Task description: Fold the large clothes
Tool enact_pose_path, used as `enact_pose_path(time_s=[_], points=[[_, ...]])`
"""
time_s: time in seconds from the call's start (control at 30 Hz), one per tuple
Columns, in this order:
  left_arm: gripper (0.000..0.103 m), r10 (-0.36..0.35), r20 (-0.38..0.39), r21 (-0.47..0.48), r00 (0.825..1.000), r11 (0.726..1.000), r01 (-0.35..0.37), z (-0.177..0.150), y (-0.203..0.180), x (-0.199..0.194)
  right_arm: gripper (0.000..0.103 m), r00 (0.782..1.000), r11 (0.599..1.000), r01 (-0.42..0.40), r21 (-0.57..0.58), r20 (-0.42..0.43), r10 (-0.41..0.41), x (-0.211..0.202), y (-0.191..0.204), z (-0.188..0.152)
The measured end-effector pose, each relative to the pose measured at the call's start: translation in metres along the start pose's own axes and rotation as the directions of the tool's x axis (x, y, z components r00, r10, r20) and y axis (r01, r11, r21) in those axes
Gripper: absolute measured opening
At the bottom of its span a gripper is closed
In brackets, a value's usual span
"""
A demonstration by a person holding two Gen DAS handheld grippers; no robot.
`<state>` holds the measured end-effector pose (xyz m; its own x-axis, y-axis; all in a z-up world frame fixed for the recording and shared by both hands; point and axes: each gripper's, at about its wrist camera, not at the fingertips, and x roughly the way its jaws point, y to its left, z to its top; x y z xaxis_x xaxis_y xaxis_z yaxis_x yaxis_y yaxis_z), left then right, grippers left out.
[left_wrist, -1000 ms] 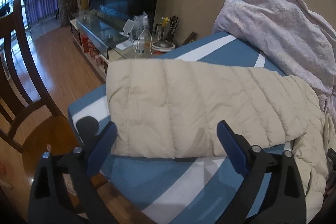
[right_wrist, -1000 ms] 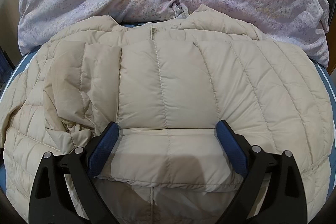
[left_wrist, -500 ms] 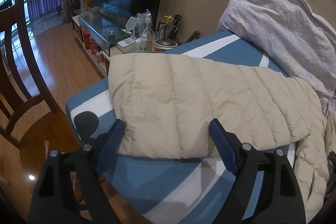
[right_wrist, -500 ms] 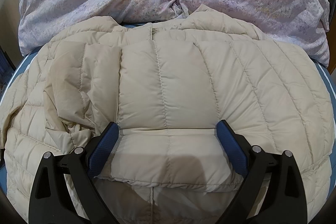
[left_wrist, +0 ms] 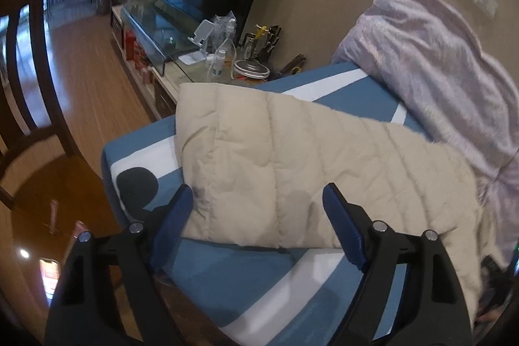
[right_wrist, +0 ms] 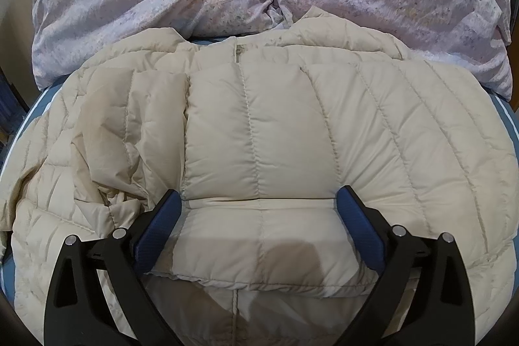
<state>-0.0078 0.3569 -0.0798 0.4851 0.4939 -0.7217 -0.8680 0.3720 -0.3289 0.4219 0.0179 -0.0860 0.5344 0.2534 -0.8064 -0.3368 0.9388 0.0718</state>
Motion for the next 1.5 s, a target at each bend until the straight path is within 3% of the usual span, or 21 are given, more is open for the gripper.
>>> enact_pose_path(time_s=[0.2,0.47,0.57,0.8,1.03,1.23,1.5], points=[[0.061,0.004,-0.020,0.038,1.000,0.999,-0.003,-0.001,-0.014,0.007,0.101,1.000,1.000,-0.019,0.007,0.001,0.019,0.000,-0.002,0.000],[0.012,0.053,-0.037,0.051,0.998,0.997,-0.051,0.006,-0.022,0.019,0.102,0.999,0.999,-0.040,0.018,0.005,0.040,0.000,-0.003,-0.001],[0.004,0.019,-0.060,0.039,0.998,0.999,-0.017,0.010,-0.019,0.022,0.102,0.999,0.999,-0.046,0.020,0.006,0.046,0.000,-0.003,-0.001],[0.002,-0.006,-0.050,0.085,0.999,0.996,0.010,0.024,-0.034,0.010,0.102,0.999,0.998,-0.053,0.024,0.008,0.053,0.000,-0.004,-0.001],[0.002,-0.087,0.005,0.207,0.996,0.975,0.085,0.042,-0.099,-0.017,0.102,0.998,0.997,-0.067,0.034,0.015,0.067,-0.002,-0.006,-0.002],[0.002,-0.213,-0.019,0.342,0.977,0.917,0.207,0.034,-0.187,-0.033,0.102,0.997,0.997,-0.075,0.030,0.005,0.075,-0.004,-0.006,-0.002],[0.002,-0.366,-0.127,0.520,0.922,0.767,0.376,-0.023,-0.323,-0.043,0.102,0.986,0.985,-0.166,0.039,-0.020,0.166,-0.021,-0.016,-0.004]])
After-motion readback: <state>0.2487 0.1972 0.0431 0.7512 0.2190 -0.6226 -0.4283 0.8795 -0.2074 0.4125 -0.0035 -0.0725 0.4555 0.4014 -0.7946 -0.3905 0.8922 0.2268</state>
